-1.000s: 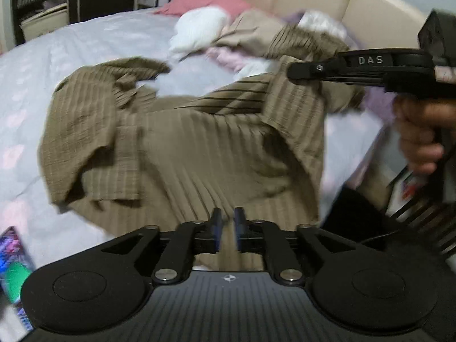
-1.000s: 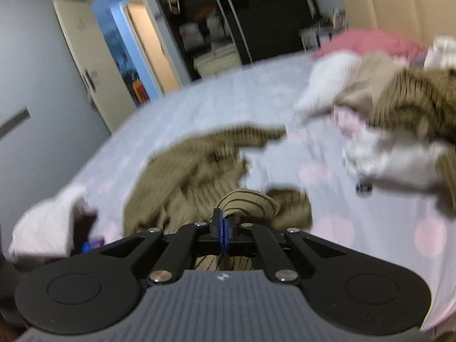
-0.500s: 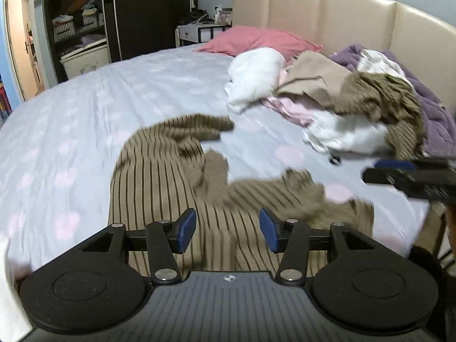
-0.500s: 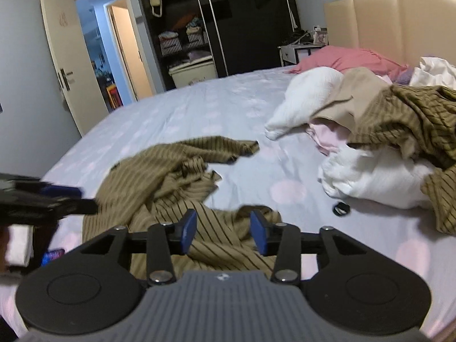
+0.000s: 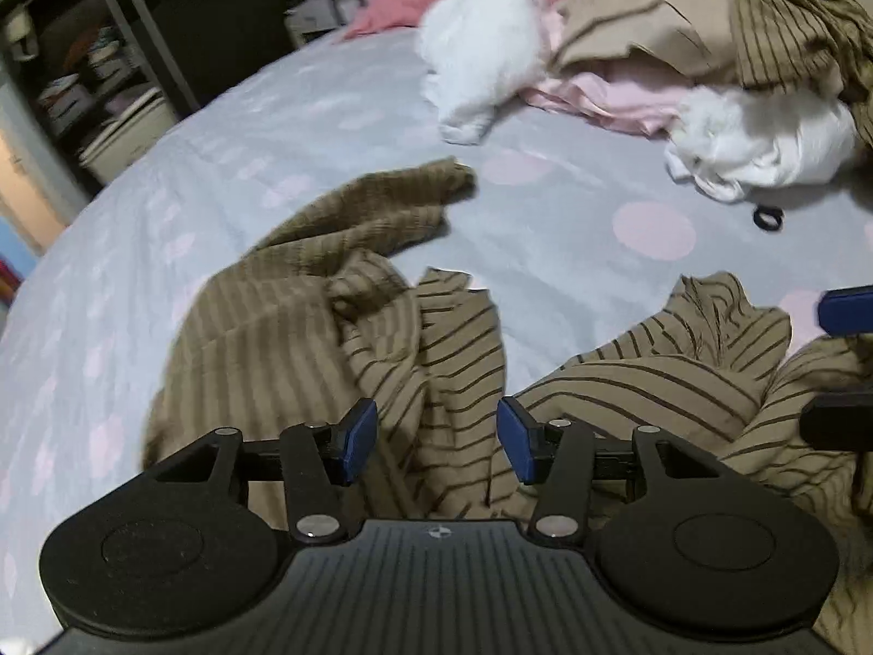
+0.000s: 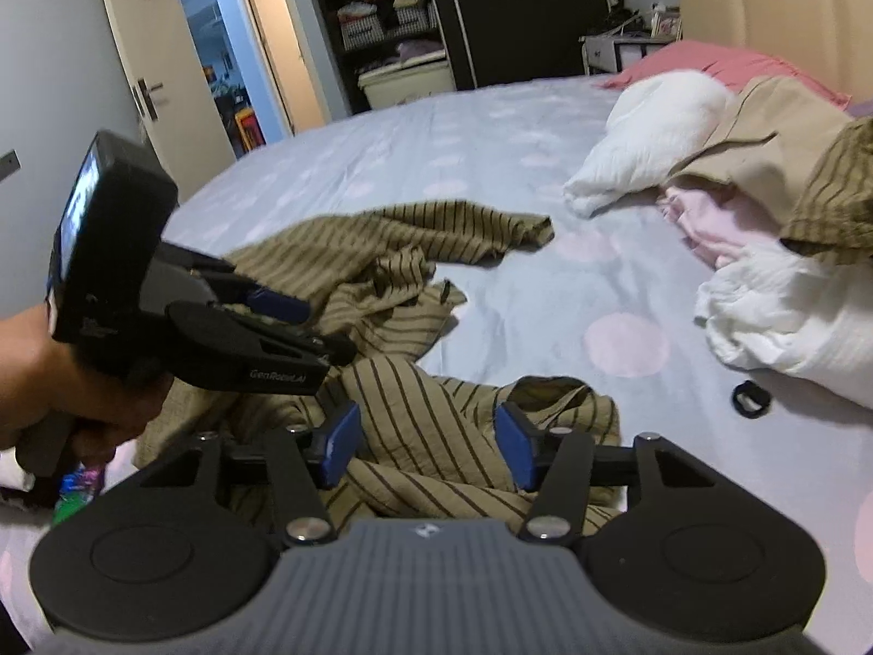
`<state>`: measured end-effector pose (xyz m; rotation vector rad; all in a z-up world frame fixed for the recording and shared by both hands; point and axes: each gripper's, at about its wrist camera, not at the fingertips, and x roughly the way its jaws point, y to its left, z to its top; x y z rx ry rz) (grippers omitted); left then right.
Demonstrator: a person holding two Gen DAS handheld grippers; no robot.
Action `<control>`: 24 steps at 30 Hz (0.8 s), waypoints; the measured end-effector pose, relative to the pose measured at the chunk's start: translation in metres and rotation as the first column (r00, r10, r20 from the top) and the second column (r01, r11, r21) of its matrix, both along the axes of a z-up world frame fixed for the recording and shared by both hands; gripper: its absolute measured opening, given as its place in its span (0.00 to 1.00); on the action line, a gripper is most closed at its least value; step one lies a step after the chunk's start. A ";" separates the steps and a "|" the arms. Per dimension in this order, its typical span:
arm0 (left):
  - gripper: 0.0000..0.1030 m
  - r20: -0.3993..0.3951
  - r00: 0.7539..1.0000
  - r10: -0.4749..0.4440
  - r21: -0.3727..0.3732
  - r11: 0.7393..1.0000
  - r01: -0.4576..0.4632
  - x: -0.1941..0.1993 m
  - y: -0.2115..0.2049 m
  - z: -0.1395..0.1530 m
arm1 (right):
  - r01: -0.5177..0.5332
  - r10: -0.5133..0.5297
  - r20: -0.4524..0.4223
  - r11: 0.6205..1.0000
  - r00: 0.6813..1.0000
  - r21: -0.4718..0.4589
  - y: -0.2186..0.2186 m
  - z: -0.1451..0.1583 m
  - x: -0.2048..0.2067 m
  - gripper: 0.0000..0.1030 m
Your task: Fold clothes
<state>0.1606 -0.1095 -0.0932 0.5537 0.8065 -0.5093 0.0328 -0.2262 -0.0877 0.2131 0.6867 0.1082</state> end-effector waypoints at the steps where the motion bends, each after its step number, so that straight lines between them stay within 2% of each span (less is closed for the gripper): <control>1: 0.43 0.001 1.000 -0.001 0.018 1.000 0.001 0.004 -0.001 -0.004 | -0.005 0.005 -0.011 1.000 1.000 -0.001 0.001 -0.005 0.006 0.60; 6: 0.43 -0.017 0.999 0.034 0.113 0.993 -0.031 0.025 -0.003 -0.027 | -0.037 0.036 -0.054 0.999 0.998 -0.027 0.011 -0.025 0.029 0.64; 8: 0.43 -0.031 0.998 0.048 0.115 0.992 -0.044 0.028 0.002 -0.029 | -0.051 0.048 -0.071 0.998 0.996 -0.038 0.015 -0.033 0.037 0.67; 9: 0.39 -0.036 0.998 0.057 0.099 0.994 -0.053 0.027 0.006 -0.025 | -0.058 0.054 -0.079 0.997 0.995 -0.044 0.017 -0.037 0.042 0.68; 10: 0.29 -0.042 0.997 0.065 0.083 0.995 -0.061 0.025 0.011 -0.022 | -0.063 0.059 -0.088 0.997 0.994 -0.048 0.019 -0.041 0.046 0.69; 13: 0.15 -0.058 0.994 0.088 0.034 0.996 -0.086 0.021 0.024 -0.012 | -0.085 0.079 -0.119 0.995 0.990 -0.052 0.025 -0.052 0.054 0.69; 14: 0.13 -0.064 0.993 0.096 0.018 0.995 -0.095 0.019 0.028 -0.009 | -0.105 0.098 -0.139 0.993 0.985 -0.044 0.026 -0.055 0.057 0.67; 15: 0.11 -0.069 0.992 0.104 0.002 0.995 -0.104 0.018 0.033 -0.006 | -0.136 0.130 -0.166 0.990 0.978 -0.028 0.027 -0.059 0.059 0.37; 16: 0.10 -0.075 0.991 0.111 -0.014 0.994 -0.112 0.016 0.037 -0.003 | -0.156 0.150 -0.183 0.988 0.972 -0.016 0.028 -0.061 0.060 0.13; 18: 0.09 -0.088 0.988 0.126 -0.045 0.990 -0.130 0.013 0.046 0.004 | -0.162 0.160 -0.192 0.987 0.968 0.006 0.025 -0.058 0.058 0.08; 21: 0.09 -0.107 0.983 0.147 -0.093 0.983 -0.157 0.009 0.059 0.014 | -0.141 0.151 -0.172 0.988 0.973 0.069 0.015 -0.047 0.049 0.08; 23: 0.08 -0.120 0.980 0.160 -0.124 0.977 -0.175 0.006 0.068 0.020 | -0.125 0.131 -0.136 0.991 0.982 0.057 0.011 -0.032 0.044 0.07; 24: 0.07 -0.097 0.981 0.170 -0.158 0.970 -0.183 0.003 0.073 0.033 | -0.116 0.121 -0.115 0.992 0.986 0.045 0.009 -0.023 0.041 0.07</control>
